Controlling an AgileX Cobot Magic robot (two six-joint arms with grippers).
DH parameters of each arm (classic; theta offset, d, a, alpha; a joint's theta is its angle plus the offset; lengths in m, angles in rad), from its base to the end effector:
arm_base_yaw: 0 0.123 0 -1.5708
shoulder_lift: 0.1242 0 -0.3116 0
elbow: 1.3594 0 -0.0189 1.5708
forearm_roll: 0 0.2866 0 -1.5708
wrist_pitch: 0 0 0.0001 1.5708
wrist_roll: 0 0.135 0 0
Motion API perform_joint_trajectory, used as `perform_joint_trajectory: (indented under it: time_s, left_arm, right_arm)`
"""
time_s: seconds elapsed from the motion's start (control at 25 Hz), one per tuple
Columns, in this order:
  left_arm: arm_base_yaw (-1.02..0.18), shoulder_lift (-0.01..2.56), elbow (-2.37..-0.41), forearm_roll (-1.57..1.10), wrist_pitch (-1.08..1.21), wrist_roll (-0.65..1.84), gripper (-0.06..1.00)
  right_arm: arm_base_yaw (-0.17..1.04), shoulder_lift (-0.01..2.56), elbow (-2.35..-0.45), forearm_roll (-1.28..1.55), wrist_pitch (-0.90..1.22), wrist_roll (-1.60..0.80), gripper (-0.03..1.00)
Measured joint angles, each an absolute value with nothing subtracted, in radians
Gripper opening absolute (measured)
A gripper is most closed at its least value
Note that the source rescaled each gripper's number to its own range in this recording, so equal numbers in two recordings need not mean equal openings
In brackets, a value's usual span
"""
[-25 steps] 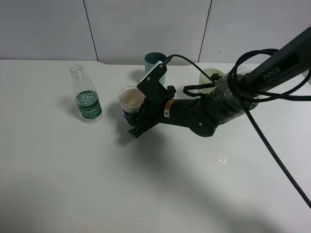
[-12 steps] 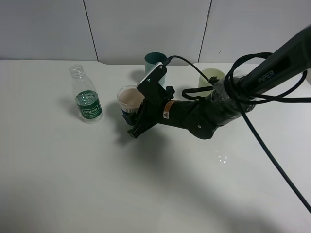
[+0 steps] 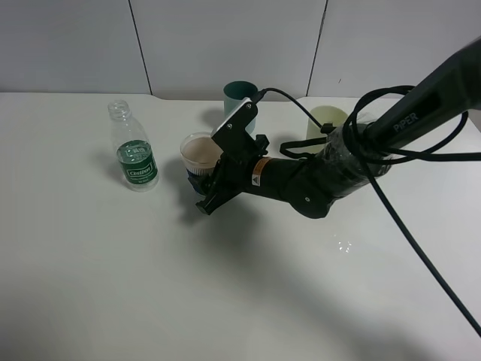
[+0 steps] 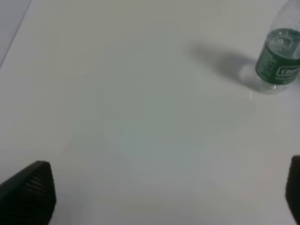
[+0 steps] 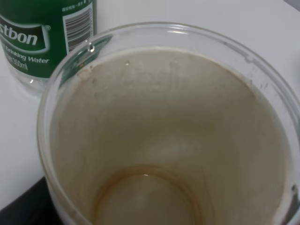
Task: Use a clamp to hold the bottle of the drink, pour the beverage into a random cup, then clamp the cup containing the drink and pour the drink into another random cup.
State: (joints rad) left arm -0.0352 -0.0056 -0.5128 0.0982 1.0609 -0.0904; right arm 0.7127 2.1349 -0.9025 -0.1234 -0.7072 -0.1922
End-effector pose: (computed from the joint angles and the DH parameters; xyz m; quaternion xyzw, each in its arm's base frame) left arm 0.0367 0.0103 0.2796 -0.0257 0.8470 0.0157 0.5307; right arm 0.3373 0.3057 0.0528 -0.4231 0.7308 0.1462 0.5153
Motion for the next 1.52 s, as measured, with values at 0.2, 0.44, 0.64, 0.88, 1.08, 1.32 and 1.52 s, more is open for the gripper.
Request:
perform_joint_trajectory:
  time_s: [0.2,0.44,0.64,0.88,1.08,1.32,1.52]
  left_arm:
    - [-0.035,-0.006,-0.513,0.098,1.061,-0.090,1.00]
    - [-0.035,-0.006,-0.513,0.098,1.061,-0.090,1.00]
    - [-0.035,-0.006,-0.513,0.098,1.061,-0.090,1.00]
    - [-0.035,-0.006,-0.513,0.098,1.061,-0.090,1.00]
    - [-0.035,-0.006,-0.513,0.098,1.061,-0.090,1.00]
    - [-0.035,-0.006,-0.513,0.098,1.061,-0.090,1.00]
    - [-0.035,-0.006,-0.513,0.098,1.061,-0.090,1.00]
  right_arm:
    - [0.713,2.135,-0.902,-0.123,-0.706,-0.193,0.03]
    - [0.713,2.107,-0.902,-0.105,-0.682,-0.193,0.92]
    - [0.713,2.055,-0.902,-0.101,-0.621,-0.193,0.98]
    - [0.725,1.856,-0.901,-0.076,-0.413,-0.191,0.99]
    - [0.724,1.643,-0.900,-0.043,-0.225,-0.190,0.99]
    - [0.709,1.493,-0.900,-0.042,-0.109,-0.190,0.99]
    - [0.615,1.387,-0.900,-0.053,0.008,-0.179,0.99]
